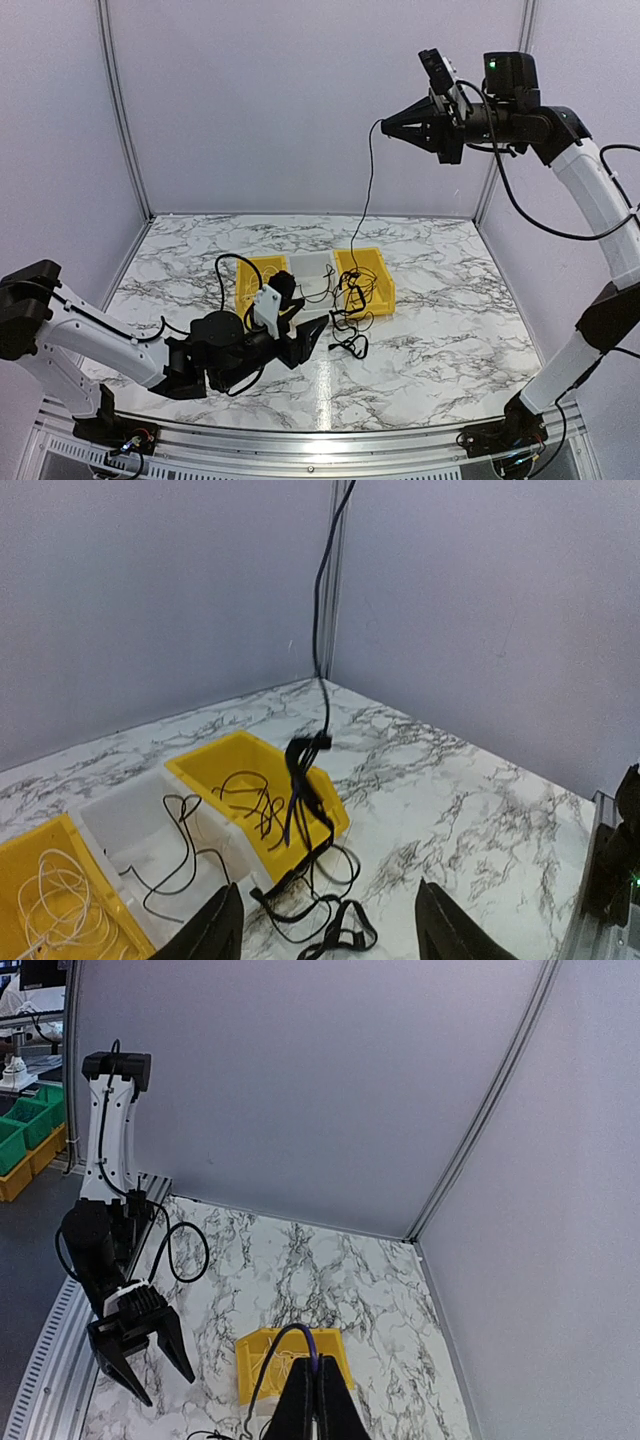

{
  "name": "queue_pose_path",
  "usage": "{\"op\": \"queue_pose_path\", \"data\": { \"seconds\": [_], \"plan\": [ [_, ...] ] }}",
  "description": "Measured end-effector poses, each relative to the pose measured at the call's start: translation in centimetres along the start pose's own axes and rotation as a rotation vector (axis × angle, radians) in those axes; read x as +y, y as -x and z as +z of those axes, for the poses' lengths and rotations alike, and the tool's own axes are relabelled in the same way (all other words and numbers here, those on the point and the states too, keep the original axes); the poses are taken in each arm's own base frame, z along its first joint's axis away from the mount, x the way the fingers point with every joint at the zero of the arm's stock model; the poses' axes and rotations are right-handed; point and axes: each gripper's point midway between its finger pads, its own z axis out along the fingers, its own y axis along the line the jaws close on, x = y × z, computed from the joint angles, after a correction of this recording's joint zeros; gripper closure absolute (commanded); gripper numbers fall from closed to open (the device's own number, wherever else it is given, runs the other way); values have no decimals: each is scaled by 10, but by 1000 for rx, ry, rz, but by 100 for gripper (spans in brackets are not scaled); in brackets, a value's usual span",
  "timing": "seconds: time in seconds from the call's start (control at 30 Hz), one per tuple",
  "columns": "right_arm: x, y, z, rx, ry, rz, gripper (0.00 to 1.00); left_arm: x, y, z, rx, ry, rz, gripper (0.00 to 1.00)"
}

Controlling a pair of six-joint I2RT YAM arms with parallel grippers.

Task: Untangle the cables

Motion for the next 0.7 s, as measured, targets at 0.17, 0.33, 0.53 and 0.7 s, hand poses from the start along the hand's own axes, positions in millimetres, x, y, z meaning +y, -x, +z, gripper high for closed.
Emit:
{"op": "queue_pose_path", "data": {
  "seconds": [0.17,0.33,0.53,0.7],
  "plan": [
    [5,-15,8,10,24,40,100,-18,63,18,-121,3,38,41],
    [13,-18,16,10,55,51,100,-23,98,56,-144,47,41,41],
    [22,-12,22,-5,82,35,100,3,77,106,-69,98,25,57],
    [25,-8,23,-11,88,29,100,12,29,134,35,80,42,82]
  ]
}}
